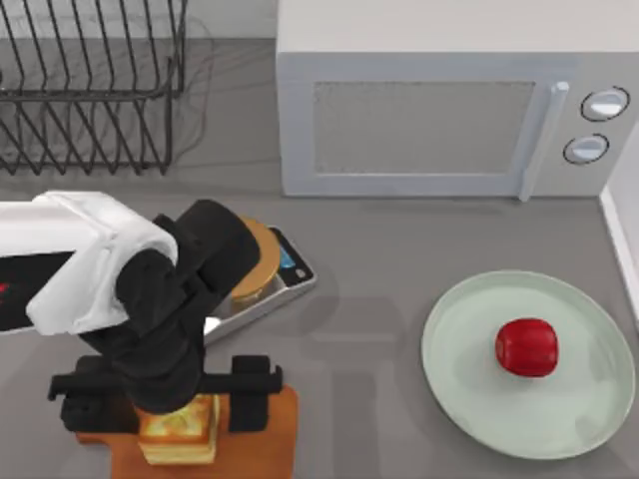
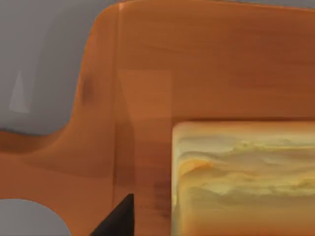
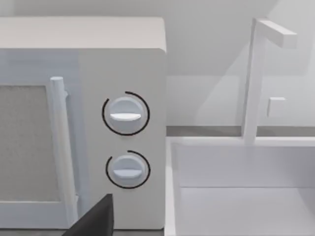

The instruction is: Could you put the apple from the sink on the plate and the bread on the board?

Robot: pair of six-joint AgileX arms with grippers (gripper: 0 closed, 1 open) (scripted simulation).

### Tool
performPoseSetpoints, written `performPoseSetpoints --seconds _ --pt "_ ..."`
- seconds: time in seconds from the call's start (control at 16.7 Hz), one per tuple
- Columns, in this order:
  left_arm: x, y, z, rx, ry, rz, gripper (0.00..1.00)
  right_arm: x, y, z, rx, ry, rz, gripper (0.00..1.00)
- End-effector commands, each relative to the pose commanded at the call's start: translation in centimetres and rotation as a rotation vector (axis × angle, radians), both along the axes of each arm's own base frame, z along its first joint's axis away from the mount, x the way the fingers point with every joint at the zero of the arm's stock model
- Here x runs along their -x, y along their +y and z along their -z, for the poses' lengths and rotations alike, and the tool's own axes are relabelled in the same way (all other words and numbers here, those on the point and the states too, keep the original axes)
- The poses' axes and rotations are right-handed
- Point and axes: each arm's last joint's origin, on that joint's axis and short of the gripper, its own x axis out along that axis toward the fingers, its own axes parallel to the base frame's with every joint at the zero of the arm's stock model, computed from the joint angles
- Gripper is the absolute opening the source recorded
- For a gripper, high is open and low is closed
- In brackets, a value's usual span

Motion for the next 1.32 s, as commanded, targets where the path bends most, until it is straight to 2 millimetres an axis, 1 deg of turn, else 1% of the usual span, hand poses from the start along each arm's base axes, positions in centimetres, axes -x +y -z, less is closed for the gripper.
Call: performPoseSetpoints --seconds 0.48,0.66,0.78,0.96,1.14,1.32 --pt "0.0 0.0 0.0 0.001 -0.001 0.000 1.00 0.0 0.0 0.0 0.000 0.000 0.000 1.00" --pt "0.0 0.8 -0.7 0.033 -0.046 -0.007 1.00 0.0 0.0 0.0 0.000 0.000 0.000 1.00" --pt "0.3 1.9 -1.5 0.072 -0.105 -0.013 1.00 0.0 0.0 0.0 0.000 0.000 0.000 1.00" --pt "1.0 4.1 -2.7 0.140 -0.236 -0.019 1.00 0.0 0.0 0.0 0.000 0.000 0.000 1.00" --pt "2.3 6.7 -3.8 0.205 -0.417 -0.022 1.00 0.0 0.0 0.0 0.000 0.000 0.000 1.00" --pt "4.1 9.4 -4.4 0.245 -0.644 -0.022 1.00 0.0 0.0 0.0 0.000 0.000 0.000 1.00"
